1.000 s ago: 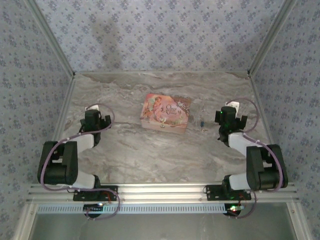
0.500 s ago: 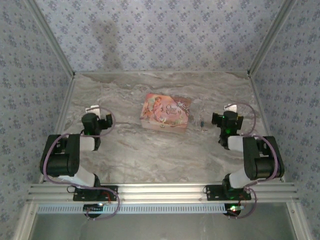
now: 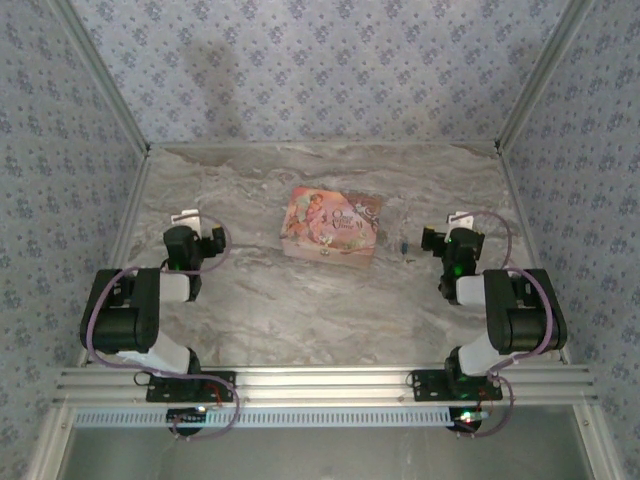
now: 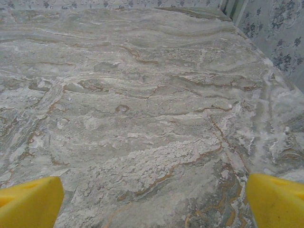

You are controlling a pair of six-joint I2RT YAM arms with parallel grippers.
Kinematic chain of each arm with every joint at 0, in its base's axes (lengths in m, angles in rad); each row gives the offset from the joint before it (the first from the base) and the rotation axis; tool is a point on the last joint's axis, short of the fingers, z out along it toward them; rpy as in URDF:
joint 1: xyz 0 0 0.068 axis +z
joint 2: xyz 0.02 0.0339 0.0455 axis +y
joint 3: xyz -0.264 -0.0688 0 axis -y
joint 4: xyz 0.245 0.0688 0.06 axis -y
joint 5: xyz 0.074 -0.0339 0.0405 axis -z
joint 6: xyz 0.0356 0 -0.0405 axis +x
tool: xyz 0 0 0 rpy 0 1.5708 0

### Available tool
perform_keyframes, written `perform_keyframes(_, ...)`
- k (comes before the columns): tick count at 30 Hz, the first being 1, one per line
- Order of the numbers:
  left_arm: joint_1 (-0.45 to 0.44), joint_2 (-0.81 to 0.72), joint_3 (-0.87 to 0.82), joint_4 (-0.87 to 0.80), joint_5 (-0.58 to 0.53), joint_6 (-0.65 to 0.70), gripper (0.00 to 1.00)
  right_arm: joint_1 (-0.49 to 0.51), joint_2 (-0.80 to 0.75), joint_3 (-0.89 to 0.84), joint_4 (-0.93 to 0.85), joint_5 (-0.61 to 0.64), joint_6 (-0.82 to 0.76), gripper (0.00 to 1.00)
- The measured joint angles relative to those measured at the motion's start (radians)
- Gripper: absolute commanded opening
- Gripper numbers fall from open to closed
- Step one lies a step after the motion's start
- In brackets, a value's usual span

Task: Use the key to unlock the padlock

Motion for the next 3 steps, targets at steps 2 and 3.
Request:
perform_keyframes(2,0.0,0.0,0.0,0.0,-0.002,0.0,0.98,-0.004,0.0,0.0,0.0,-0.006,0.0,1.0)
perform_keyframes(3,-0.002,0.0,0.0,0.002,-0.008,0.0,0.98,-0.004,0.0,0.0,0.0,-0.006,0.0,1.0)
